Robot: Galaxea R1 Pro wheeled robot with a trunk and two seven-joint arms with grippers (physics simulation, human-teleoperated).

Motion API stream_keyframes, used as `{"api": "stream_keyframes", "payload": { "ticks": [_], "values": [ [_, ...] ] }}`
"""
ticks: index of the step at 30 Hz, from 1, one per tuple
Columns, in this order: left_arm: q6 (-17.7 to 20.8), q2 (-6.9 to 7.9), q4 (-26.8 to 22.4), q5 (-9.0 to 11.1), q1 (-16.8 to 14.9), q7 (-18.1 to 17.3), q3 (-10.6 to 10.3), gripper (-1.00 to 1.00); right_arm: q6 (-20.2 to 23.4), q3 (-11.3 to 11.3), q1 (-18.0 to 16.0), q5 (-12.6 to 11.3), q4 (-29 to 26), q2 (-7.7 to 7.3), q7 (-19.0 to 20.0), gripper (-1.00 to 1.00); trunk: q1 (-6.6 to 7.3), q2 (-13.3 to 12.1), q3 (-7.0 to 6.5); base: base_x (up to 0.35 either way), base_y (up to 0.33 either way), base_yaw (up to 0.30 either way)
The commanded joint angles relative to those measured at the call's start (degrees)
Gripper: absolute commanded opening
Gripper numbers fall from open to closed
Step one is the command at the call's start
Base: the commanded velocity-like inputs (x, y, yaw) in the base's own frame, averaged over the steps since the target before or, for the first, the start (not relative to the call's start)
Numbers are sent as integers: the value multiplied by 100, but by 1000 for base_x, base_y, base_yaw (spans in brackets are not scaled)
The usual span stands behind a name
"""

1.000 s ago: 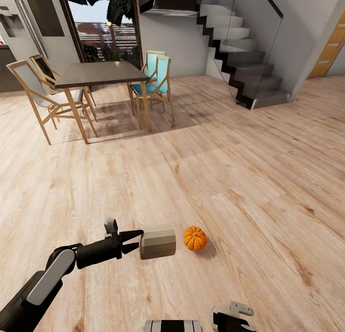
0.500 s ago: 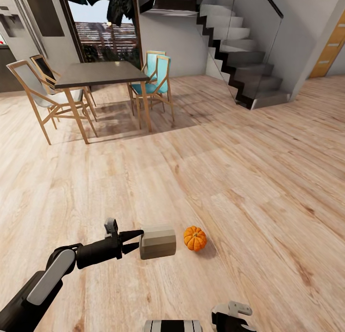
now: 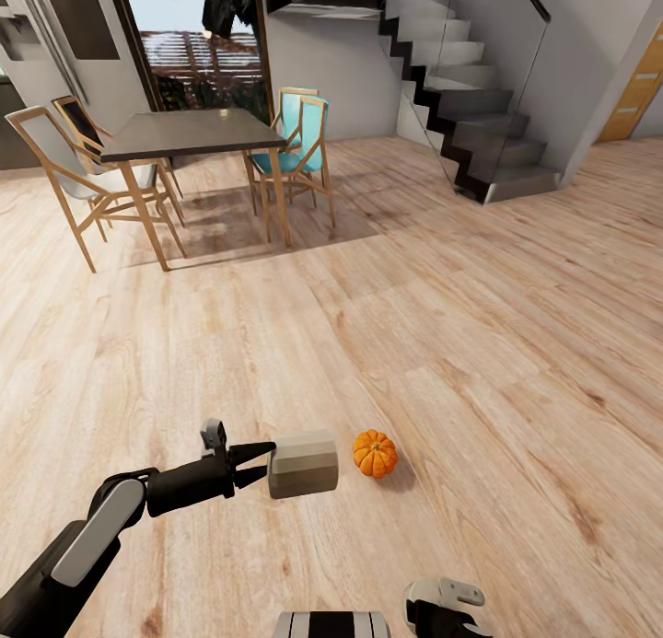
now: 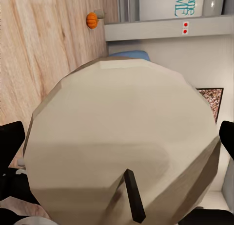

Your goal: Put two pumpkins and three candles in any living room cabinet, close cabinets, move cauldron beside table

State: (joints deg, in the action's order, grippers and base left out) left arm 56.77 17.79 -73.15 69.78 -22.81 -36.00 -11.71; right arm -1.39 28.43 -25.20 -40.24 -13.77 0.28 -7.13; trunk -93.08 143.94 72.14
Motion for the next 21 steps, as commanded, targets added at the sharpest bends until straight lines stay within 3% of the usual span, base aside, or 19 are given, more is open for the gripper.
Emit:
{"api": "stream_keyframes", "payload": {
  "ticks": [1, 11, 15, 21],
  "values": [
    [18, 4, 2, 10, -4, -21, -6, -100, -16, 49, -3, -54, -2, -2, -33, 100, 1, 2, 4, 0, 0, 0],
    [18, 5, 2, 10, -4, -22, -6, -100, -17, 49, -3, -54, -2, -2, -34, 100, 1, 2, 4, 0, 0, 0],
    [18, 5, 2, 10, -4, -21, -6, -100, -18, 49, -3, -54, -2, -2, -34, 100, -9, 7, 93, 0, 0, 0],
    [18, 5, 2, 10, -4, -23, -6, -100, -19, 49, -3, -54, -2, -2, -34, 100, -9, 7, 93, 0, 0, 0]
  ]
}}
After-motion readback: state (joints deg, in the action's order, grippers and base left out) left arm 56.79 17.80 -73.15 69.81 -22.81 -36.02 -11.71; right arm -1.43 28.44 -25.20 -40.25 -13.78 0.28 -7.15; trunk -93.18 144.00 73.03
